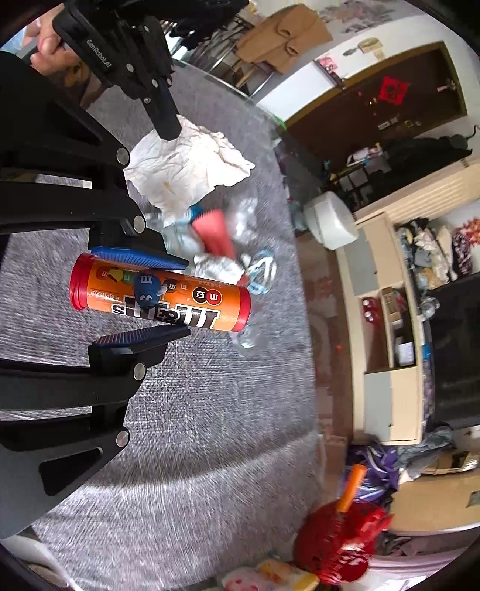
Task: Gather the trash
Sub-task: 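Carry tissue and M&M's tube to the grey bin and release both, then grasp the small plastic bottle with the left tool while the right tool grasps the clear tube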
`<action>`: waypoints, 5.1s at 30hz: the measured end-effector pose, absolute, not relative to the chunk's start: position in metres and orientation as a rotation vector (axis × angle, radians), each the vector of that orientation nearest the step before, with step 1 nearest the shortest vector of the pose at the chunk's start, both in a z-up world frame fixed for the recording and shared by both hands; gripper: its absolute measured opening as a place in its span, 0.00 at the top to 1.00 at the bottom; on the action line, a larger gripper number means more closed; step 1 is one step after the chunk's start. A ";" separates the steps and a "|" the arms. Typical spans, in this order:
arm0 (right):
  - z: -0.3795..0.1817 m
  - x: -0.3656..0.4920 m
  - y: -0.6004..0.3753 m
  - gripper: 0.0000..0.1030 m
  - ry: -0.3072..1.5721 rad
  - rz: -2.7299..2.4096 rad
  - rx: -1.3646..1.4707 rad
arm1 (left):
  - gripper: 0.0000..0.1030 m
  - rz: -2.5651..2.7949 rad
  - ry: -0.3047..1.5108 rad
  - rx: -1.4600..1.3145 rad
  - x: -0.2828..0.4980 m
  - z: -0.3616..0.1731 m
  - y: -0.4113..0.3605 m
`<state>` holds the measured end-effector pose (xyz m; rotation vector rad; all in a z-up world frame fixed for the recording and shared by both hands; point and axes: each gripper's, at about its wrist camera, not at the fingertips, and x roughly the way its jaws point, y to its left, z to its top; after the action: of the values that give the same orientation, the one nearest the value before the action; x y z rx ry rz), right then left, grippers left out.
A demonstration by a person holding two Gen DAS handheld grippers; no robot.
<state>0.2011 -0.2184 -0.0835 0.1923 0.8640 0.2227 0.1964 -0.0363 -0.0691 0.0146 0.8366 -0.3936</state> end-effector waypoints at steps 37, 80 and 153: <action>-0.174 0.017 -0.201 0.69 1.067 0.258 0.205 | 0.99 -0.448 1.036 0.015 0.002 -0.160 -0.025; -0.150 0.046 -0.234 0.18 1.004 0.167 0.226 | 0.16 -0.376 1.098 0.027 0.029 -0.181 -0.017; -0.174 0.267 -0.272 0.86 1.008 0.003 0.168 | 0.80 -0.355 1.046 -0.048 0.285 -0.158 -0.024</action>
<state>0.2666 -0.2719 -0.1741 0.1679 1.0084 0.0035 0.2852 -0.0244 -0.1581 -0.0483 1.0458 -0.3551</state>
